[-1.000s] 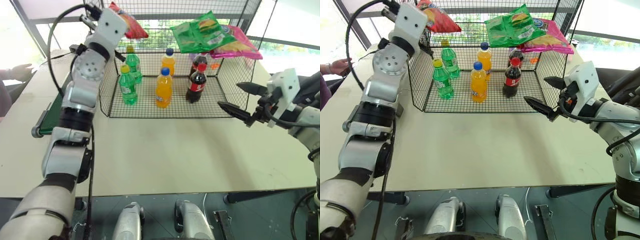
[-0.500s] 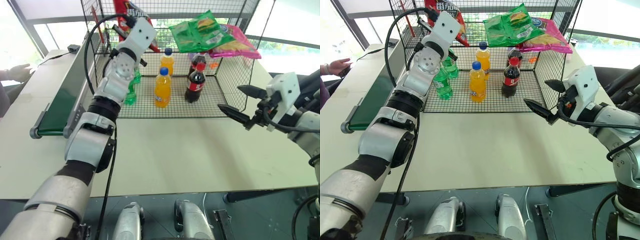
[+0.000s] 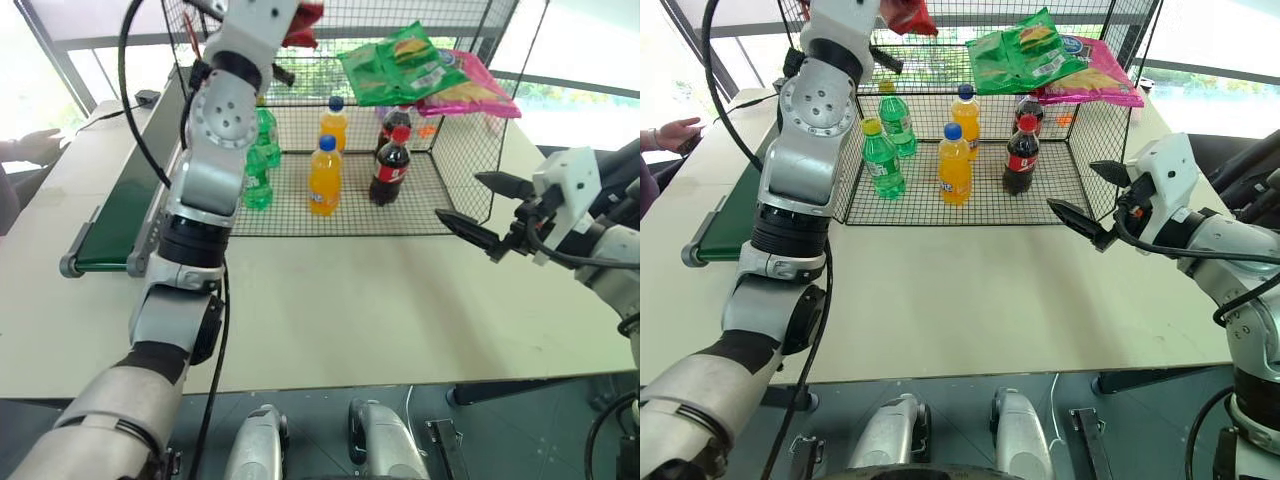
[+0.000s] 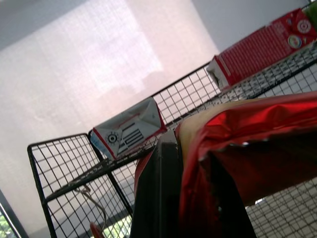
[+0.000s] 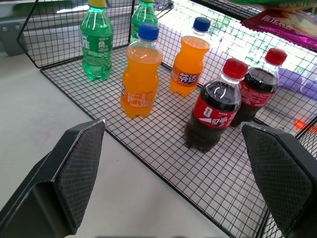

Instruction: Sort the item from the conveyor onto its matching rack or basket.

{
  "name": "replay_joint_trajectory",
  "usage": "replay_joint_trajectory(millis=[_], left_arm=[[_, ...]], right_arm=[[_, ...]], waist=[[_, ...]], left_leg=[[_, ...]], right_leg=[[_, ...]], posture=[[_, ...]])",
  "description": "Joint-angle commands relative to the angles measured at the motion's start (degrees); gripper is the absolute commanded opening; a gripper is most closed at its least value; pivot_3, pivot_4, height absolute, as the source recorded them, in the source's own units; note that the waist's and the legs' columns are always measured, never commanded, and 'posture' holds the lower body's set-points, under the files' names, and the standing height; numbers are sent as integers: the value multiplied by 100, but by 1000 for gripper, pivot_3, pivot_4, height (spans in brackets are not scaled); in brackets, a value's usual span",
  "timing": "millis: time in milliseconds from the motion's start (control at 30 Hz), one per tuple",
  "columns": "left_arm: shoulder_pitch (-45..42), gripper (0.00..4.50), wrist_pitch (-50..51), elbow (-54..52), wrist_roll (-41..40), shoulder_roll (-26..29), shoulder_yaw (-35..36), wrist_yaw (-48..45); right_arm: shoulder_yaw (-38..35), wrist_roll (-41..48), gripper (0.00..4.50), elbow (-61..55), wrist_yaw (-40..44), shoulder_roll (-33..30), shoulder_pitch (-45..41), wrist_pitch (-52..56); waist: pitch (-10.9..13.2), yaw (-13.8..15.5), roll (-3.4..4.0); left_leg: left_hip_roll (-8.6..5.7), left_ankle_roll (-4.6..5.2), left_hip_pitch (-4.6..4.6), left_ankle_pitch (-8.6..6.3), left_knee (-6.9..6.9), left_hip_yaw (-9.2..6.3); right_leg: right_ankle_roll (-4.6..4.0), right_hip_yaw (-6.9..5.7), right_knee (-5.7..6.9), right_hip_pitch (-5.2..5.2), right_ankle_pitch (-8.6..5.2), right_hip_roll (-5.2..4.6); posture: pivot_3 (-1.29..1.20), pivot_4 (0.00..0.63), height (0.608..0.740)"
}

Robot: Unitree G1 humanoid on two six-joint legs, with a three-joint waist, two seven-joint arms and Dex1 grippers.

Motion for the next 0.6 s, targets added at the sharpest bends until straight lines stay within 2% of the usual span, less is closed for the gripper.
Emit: replay_joint_trajectory(millis=[33,167,333,500,600], left_arm=[[185,68,267,41,192,118,-179,-141],[336,68,594,77,202,210,-224,-344],[302,68,528,223,108,119,-215,-345],[-100,68,48,1081,89,26,-223,-218],[-570,68,-488,1974,93,-54,-197,26]], right_arm=[[-65,18,4500,-40,4,-24,-142,-110],[-79,17,4500,-46,2,-37,-122,-103],[-81,21,4500,-77,-17,-22,-107,-96],[-67,16,4500,-79,-40,-12,-127,-95],[-68,13,4500,-94,-76,2,-127,-89]], waist=[[0,4,0],[2,6,-4],[2,18,-4],[2,15,-4],[3,16,-5]], left_leg=[[0,0,0,0,0,-1],[0,0,-10,0,1,-1],[0,0,-13,0,1,-1],[-1,0,-10,0,2,-2],[-1,0,-9,0,2,-2]], right_leg=[[0,0,1,-1,0,0],[0,0,-1,-9,0,0],[3,0,-8,-6,-1,-1],[1,-1,-5,-4,0,-1],[1,-1,-4,-5,0,0]], posture=[[0,150,740],[0,150,740],[0,150,740],[0,150,740],[0,150,740]])
